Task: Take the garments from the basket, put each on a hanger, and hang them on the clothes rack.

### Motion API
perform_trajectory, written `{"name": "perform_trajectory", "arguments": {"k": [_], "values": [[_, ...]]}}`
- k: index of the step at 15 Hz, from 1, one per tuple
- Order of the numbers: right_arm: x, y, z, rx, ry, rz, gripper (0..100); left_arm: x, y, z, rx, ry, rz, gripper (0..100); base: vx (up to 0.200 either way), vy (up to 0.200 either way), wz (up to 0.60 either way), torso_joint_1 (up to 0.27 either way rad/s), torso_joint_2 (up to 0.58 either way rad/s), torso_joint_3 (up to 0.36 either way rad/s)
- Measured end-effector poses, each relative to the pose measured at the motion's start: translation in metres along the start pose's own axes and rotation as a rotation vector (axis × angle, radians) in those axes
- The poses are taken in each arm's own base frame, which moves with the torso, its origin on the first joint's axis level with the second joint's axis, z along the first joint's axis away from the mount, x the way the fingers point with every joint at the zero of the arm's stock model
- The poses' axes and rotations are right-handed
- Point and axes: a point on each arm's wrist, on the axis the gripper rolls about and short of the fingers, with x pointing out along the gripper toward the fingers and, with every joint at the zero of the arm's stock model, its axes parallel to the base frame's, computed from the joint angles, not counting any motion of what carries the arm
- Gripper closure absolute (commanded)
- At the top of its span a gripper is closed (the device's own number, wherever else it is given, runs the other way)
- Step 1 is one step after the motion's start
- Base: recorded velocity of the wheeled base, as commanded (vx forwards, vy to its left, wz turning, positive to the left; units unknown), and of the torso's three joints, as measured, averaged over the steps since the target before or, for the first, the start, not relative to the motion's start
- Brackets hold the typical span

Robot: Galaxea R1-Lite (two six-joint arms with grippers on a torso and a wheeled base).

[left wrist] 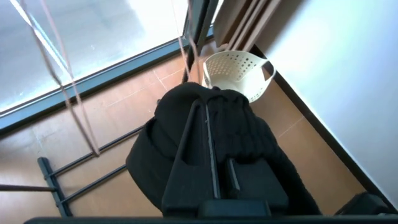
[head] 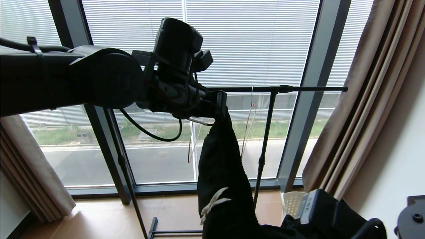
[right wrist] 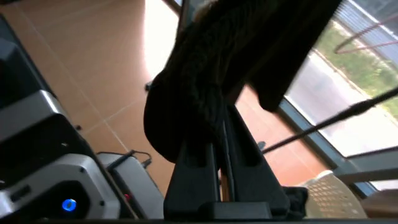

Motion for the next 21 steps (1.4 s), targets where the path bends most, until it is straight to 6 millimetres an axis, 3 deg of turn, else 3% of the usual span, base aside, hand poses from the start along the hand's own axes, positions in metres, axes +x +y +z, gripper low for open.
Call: {"name": "perform_trajectory", "arguments": {"k": [5,7,10,16,19,21], "values": [[0.038,0.035,0.042,0.159,-0.045,0.059,100,0.008,-0.015,-0.001,0.019,0.009,-0.032,100,0.0,0.0,0.0,0.0,0.0,0.0],[0.043,0.038,0.045,0.181,-0.044,0.057,100,0.009,-0.016,-0.002,0.02,0.013,-0.032,100,0.0,0.0,0.0,0.0,0.0,0.0],[0.034,0.03,0.037,0.182,-0.033,0.032,100,0.008,-0.015,-0.003,0.019,0.027,-0.027,100,0.0,0.0,0.0,0.0,0.0,0.0],[0.013,-0.041,0.0,0.275,0.018,-0.203,100,-0.023,0.004,-0.006,0.06,0.099,0.032,100,0.0,0.0,0.0,0.0,0.0,0.0],[0.015,-0.087,-0.003,0.337,0.022,-0.371,100,-0.04,0.012,-0.019,0.093,0.144,0.05,100,0.0,0.0,0.0,0.0,0.0,0.0],[0.026,-0.117,0.008,0.377,0.006,-0.46,100,-0.054,0.014,-0.034,0.116,0.182,0.057,100,0.0,0.0,0.0,0.0,0.0,0.0]]}}
